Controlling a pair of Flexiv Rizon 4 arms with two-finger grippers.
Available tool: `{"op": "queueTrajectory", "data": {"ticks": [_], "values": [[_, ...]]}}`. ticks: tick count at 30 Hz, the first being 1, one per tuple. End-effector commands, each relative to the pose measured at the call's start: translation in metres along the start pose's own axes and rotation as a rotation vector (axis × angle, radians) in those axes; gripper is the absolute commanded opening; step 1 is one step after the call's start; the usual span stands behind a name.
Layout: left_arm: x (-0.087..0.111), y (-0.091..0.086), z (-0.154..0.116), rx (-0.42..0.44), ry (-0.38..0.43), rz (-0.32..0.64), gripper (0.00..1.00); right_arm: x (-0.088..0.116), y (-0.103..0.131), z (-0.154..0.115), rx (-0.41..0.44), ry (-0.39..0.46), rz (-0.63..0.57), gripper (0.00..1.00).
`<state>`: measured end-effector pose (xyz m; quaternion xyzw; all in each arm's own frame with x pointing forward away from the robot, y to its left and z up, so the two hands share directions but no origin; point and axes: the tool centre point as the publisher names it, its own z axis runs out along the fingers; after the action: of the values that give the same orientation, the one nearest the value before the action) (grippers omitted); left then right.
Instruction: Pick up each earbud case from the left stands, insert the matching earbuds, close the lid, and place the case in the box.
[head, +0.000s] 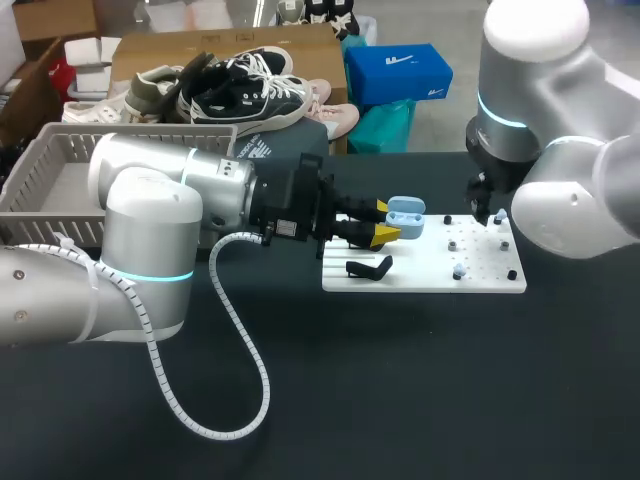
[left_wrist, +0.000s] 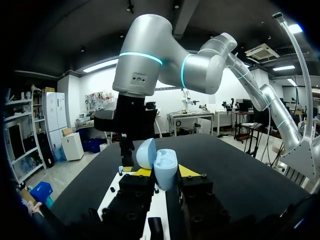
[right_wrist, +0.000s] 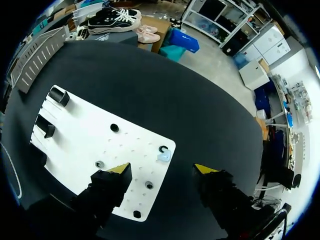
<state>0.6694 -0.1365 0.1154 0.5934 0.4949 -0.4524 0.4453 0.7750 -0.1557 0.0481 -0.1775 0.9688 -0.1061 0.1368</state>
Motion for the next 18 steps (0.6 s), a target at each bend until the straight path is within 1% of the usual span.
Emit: {"op": "queueTrajectory", "data": {"ticks": [1,2,4,18], "values": [[0.001,0.001,0.001,0.001,-0.002,0.001,0.0,-0.002,-0.002,0.007,-0.005,0.008,0.006,0.62],[0.001,0.001,0.001,0.001,-0.002,0.001,0.0,-0.002,-0.002,0.008,-0.009,0.009,0.01,0.57],[0.001,0.001,0.001,0.001,-0.002,0.001,0.0,-0.002,-0.003,0.01,-0.01,0.009,0.011,0.51],[0.001,0.001,0.001,0.001,-0.002,0.001,0.0,-0.005,-0.003,0.023,-0.026,0.02,0.02,0.45]]}}
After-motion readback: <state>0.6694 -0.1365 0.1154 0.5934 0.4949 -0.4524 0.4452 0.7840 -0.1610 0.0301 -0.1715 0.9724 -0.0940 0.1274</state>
